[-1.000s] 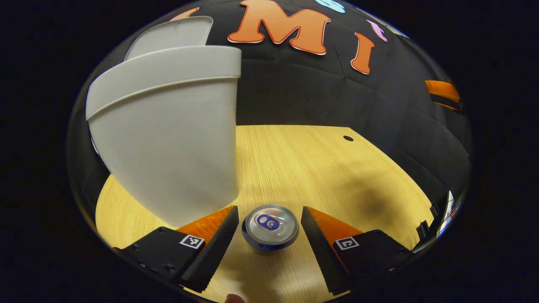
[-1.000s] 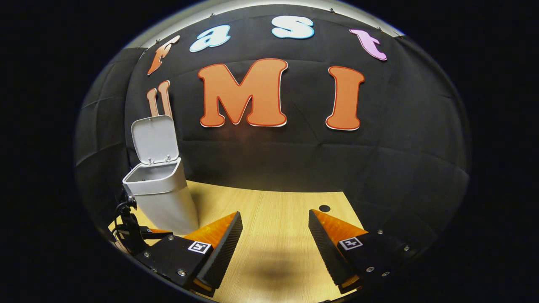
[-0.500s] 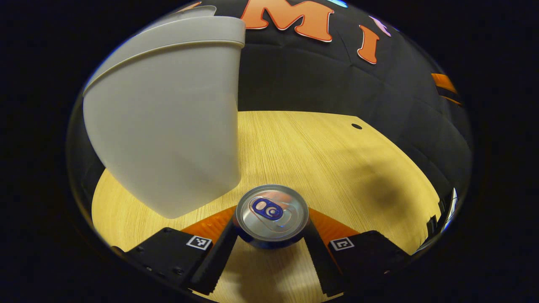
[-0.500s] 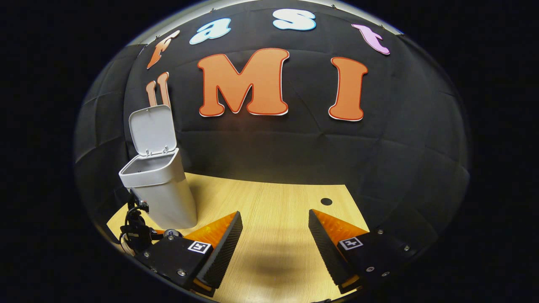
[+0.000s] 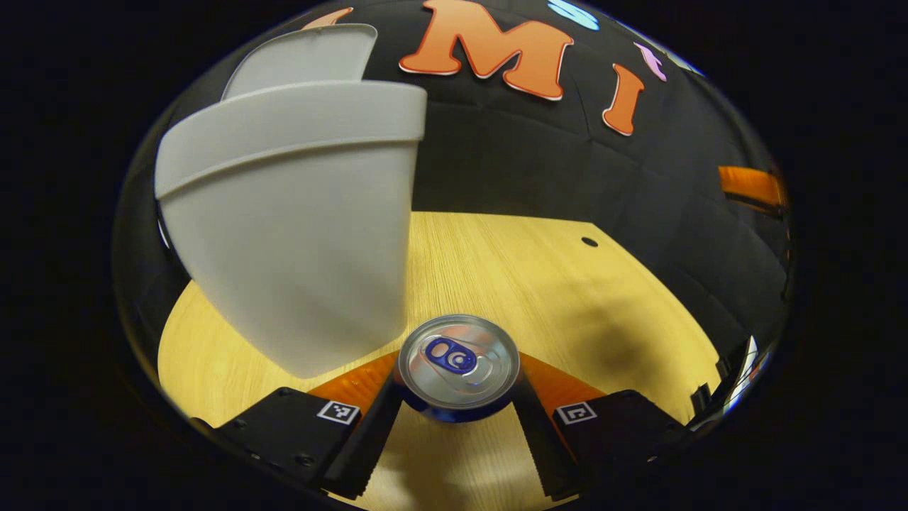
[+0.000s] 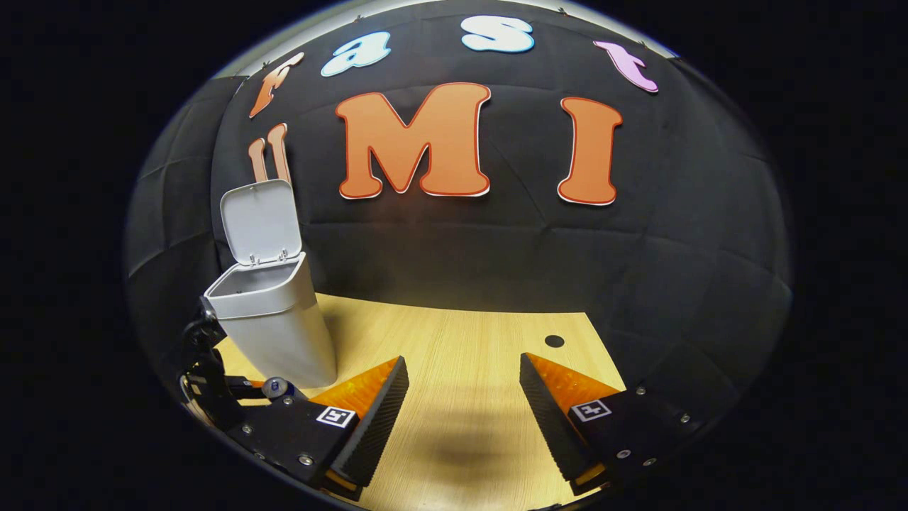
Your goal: Press the lid of the desktop garbage bin to open it, pick up the crumpled paper on the desktop and throw it into the bin, then pick up the pop can on the desktop and drop it into the bin, and finally close the garbage bin lid.
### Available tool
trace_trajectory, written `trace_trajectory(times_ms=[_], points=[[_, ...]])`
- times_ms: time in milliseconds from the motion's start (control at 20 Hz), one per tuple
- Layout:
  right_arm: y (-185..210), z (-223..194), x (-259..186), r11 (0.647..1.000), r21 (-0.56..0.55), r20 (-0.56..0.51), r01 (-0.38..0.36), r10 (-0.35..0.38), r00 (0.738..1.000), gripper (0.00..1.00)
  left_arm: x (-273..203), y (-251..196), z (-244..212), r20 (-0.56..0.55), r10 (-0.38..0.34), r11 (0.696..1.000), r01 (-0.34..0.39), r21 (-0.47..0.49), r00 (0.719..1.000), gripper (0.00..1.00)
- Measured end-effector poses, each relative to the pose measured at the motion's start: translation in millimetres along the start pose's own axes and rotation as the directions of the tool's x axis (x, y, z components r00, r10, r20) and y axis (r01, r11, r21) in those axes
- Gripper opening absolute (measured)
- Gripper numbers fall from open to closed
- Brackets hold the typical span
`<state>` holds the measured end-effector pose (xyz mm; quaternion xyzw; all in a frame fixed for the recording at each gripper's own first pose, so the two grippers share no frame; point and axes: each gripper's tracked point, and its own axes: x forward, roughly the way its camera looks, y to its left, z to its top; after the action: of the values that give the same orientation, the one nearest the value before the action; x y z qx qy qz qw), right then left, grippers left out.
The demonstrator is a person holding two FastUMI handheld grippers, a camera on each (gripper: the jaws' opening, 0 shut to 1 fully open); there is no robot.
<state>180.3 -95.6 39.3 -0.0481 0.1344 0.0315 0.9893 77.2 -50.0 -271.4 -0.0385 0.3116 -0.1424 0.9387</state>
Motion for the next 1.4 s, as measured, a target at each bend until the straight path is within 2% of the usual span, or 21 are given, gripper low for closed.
trace_trajectory(times_ms=[350, 700, 800, 900, 1050, 1400], points=[[18.8, 15.2, 3.0, 0.999, 0.011, 0.027, -0.042, 0.042, 0.999, 0.94, -62.3, 6.3, 54.8, 0.086, 0.010, 1.000, -0.008, -0.030, 0.996, 0.85], [38.9, 35.2, 6.6, 0.996, 0.020, 0.064, -0.084, 0.083, 0.995, 0.94, -121.1, 14.1, 127.1, 0.195, 0.013, 0.998, -0.001, -0.060, 0.981, 0.84], [42.6, 39.7, 6.7, 0.996, 0.021, 0.070, -0.092, 0.090, 0.993, 0.94, -140.1, 16.7, 153.6, 0.261, 0.012, 0.998, 0.002, -0.055, 0.965, 0.85], [46.3, 46.9, 6.0, 0.994, 0.036, 0.088, -0.101, 0.098, 0.991, 0.94, -157.3, 25.9, 181.5, 0.341, 0.036, 0.999, -0.025, -0.038, 0.940, 0.84], [49.4, 54.6, 6.8, 0.992, 0.060, 0.114, -0.113, 0.106, 0.988, 0.94, -166.6, 44.9, 201.6, 0.374, 0.074, 0.997, -0.074, -0.012, 0.924, 0.83], [46.9, 62.4, 8.2, 0.991, 0.075, 0.136, -0.111, 0.100, 0.986, 0.94, -184.1, 83.6, 277.1, 0.462, 0.128, 0.991, -0.134, -0.019, 0.878, 0.83]])
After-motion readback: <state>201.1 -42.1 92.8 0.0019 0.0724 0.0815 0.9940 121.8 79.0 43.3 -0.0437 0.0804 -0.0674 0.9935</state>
